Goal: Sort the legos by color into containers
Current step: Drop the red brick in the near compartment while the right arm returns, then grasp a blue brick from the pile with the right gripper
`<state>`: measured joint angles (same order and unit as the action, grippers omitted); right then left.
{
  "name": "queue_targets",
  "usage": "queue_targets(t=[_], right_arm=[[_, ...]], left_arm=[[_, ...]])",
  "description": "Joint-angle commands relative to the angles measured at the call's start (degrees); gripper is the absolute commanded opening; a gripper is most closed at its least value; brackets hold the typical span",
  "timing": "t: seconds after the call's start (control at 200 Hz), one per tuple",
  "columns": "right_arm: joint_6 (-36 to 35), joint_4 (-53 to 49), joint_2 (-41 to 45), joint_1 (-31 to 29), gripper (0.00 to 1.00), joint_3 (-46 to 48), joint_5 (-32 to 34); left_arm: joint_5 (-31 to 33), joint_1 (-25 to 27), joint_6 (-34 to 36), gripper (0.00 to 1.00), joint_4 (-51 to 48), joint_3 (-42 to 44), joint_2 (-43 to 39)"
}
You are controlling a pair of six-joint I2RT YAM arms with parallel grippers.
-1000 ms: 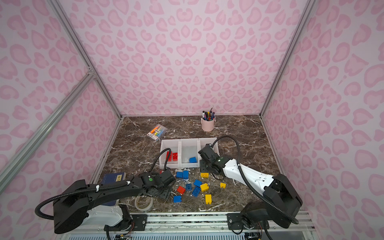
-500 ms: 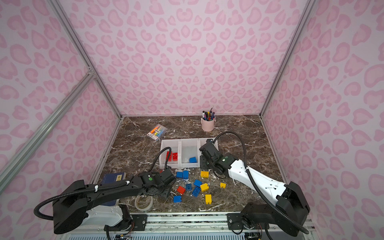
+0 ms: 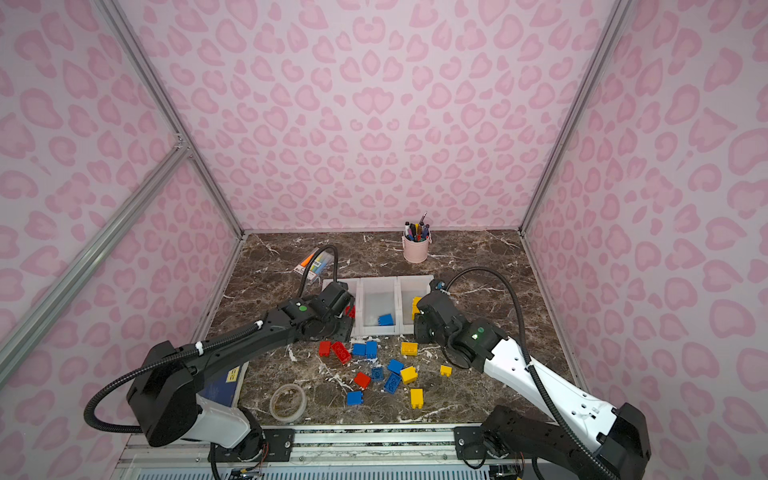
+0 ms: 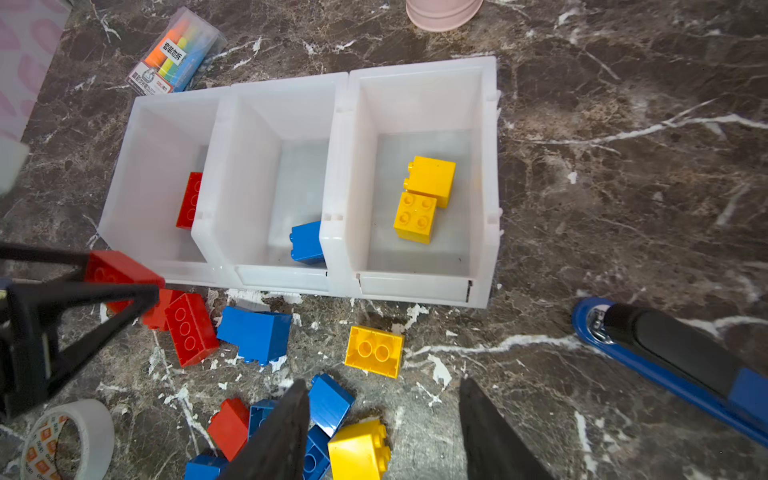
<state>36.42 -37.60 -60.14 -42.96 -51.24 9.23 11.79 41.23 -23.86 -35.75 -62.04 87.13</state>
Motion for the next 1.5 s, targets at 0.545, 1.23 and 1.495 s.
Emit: queue_targets(t=[0.545,1.23,1.495], right_arm=[[2.08,-2.78,4.41,-0.02,0.59,2.14,2.32],[3.9,-0.87,2.69,-1.2,0.59,5.38,0.52],[7.66,3.26,-2.67,-8.17,0.59,7.35,0.95]], left_arm=[[-1.82,-5.2,4.44,0.77,2.58,-6.81,7.29],[-2.98,-5.2,-3.43,0.77,5.83,5.22,-8.48],[-3.84,-5.11,-7.97,0.77,7.8,13.37,-16.02]])
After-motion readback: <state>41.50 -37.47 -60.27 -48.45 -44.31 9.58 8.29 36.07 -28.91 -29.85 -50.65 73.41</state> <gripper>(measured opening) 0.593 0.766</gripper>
